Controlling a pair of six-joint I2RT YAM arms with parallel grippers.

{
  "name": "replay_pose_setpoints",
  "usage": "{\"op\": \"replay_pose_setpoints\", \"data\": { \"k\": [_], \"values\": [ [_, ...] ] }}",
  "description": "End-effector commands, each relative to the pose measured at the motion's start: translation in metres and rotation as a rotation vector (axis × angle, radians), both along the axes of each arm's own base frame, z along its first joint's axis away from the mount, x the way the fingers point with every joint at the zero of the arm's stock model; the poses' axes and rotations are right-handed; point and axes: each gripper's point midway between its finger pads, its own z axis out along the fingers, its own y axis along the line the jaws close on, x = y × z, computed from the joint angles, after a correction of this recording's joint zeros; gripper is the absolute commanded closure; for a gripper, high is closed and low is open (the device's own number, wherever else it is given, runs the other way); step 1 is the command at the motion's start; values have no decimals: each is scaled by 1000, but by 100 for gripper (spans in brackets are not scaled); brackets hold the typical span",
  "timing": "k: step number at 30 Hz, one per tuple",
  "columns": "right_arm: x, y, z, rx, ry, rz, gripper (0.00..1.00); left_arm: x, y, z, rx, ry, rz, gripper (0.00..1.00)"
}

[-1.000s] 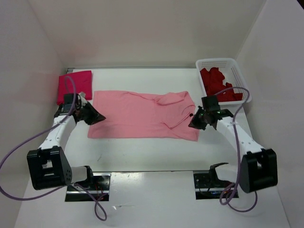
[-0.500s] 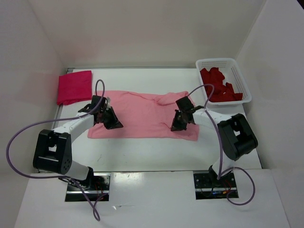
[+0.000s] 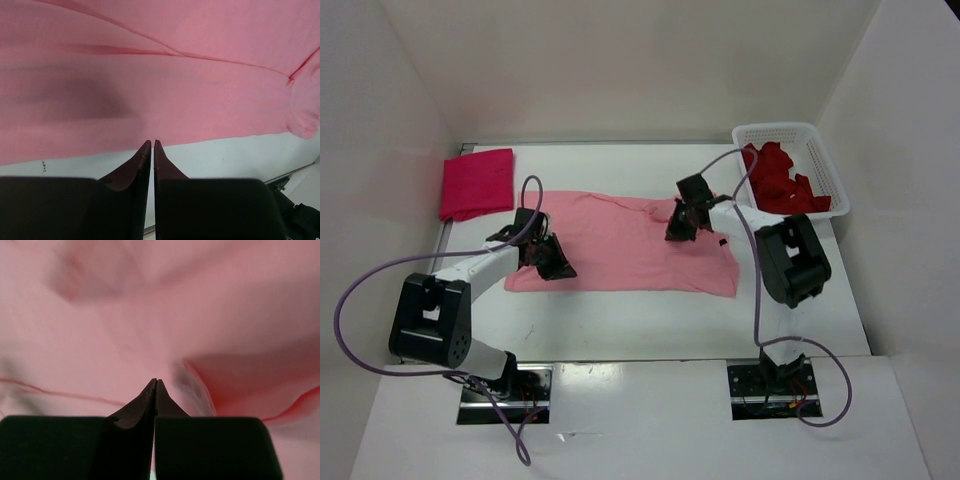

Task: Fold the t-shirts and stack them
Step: Fold the flattened tshirt in 1/3 of the way, then grap the side of the flattened tshirt furthest away from the robot with both arms

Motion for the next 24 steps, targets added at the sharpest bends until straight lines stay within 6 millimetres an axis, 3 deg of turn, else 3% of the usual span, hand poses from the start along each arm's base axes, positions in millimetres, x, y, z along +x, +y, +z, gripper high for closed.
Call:
{"op": "replay_pose_setpoints", "data": {
  "k": [1, 2, 3, 4, 7, 9, 12, 13, 15, 16, 17, 18, 19, 20, 21, 24],
  "values": [
    [74, 19, 27, 42, -132, -33, 100, 9, -6, 23, 1, -68, -11, 89],
    [91, 28, 52, 67, -178, -19, 100, 13, -8, 30, 0, -88, -7, 88],
    [87, 31, 54, 57, -169, -1, 100, 14, -9, 33, 1, -86, -7, 88],
    [81, 35, 75, 73, -203, 11, 100, 14, -12, 40, -3, -103, -18, 87],
    [62, 22, 97, 76, -258, -6, 97, 20, -14, 53, -3, -151, -8, 85],
    [40, 8, 100, 58, -270, -7, 95, 22, -10, 55, 15, -166, 6, 84],
    [44, -15, 89, 11, -260, -27, 97, 42, 2, 58, 23, -171, 43, 84],
    [51, -24, 92, 3, -263, -30, 98, 56, 2, 73, 9, -205, 50, 84],
    [62, -29, 85, -37, -256, -32, 98, 79, 12, 78, 6, -231, 78, 84],
    [77, -37, 96, -70, -280, -39, 98, 87, 16, 80, 7, -236, 90, 84],
    [86, -43, 84, -103, -262, -46, 98, 100, 19, 81, -2, -235, 99, 83],
    [96, -45, 85, -128, -279, -52, 93, 109, 29, 82, 0, -242, 127, 83],
    [113, -48, 99, -135, -312, -63, 88, 113, 30, 81, -14, -233, 139, 81],
    [119, -54, 76, -169, -259, -50, 85, 119, 34, 77, -13, -230, 148, 81],
    [134, -52, 87, -175, -292, -50, 80, 126, 37, 81, -14, -249, 157, 81],
    [157, -49, 69, -226, -266, -13, 71, 140, 50, 75, -5, -239, 200, 77]
  ]
}}
